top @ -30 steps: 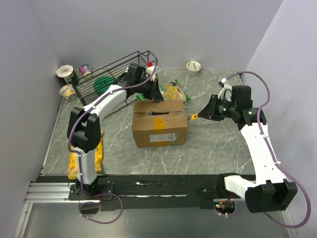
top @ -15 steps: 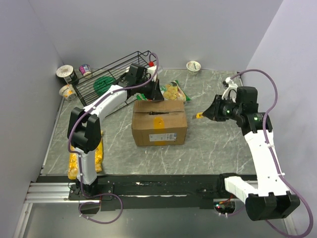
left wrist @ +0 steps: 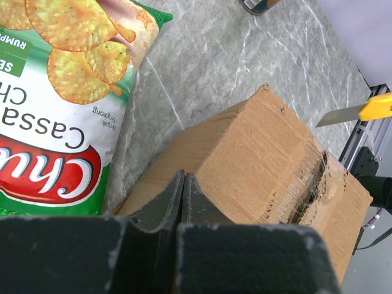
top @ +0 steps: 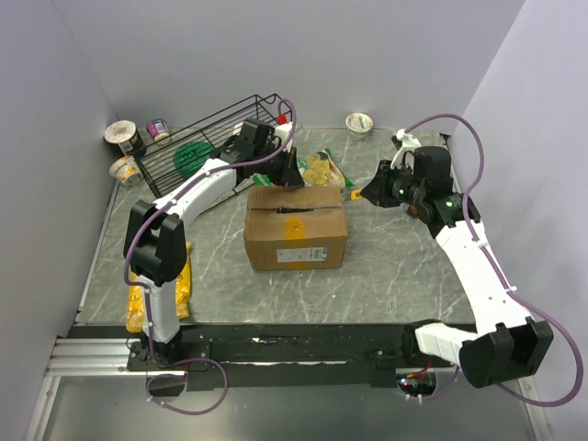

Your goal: Unpack the express box

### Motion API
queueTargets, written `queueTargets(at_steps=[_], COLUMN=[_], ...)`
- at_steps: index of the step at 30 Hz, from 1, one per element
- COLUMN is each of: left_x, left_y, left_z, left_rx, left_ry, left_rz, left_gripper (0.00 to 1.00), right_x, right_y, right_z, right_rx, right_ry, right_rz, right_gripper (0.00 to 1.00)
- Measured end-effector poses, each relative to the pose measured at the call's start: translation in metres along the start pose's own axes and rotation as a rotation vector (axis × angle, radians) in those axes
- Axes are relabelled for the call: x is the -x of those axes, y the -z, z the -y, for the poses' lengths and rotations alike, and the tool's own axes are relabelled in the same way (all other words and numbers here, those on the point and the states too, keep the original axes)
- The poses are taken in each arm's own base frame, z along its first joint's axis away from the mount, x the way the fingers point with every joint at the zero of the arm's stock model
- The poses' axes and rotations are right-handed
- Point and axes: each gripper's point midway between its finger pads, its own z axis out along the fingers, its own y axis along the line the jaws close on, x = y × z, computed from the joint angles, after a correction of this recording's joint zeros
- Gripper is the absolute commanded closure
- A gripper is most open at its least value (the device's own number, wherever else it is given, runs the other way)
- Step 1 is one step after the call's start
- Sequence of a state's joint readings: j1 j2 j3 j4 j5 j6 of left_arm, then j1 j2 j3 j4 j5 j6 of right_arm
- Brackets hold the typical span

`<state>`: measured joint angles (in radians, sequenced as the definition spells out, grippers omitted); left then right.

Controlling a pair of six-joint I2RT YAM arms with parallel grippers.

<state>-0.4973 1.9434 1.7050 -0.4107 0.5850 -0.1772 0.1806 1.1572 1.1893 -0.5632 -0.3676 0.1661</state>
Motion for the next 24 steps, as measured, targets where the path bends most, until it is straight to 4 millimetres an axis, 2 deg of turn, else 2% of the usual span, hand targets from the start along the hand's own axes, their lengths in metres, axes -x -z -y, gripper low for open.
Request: queueTargets(at_steps=[12,24], left_x=[0.000,0.002], left_y=[0.000,-0.001], left_z=[-0.001,-0.006], left_rx=[0.007,0.055], left_ry=[-0.001,-0.006], left_rz=[0.002,0.011], left_gripper=[0.99,0.99], right_x=[-0.006,-0.022], right_y=[-0.004,0.011], right_z=[-0.006,-0.013], right_rx=[0.020,0.025], right_ry=[-0.005,-0.072], right_rz=[-0.026,-0.080], right_gripper=[1.00,1.00])
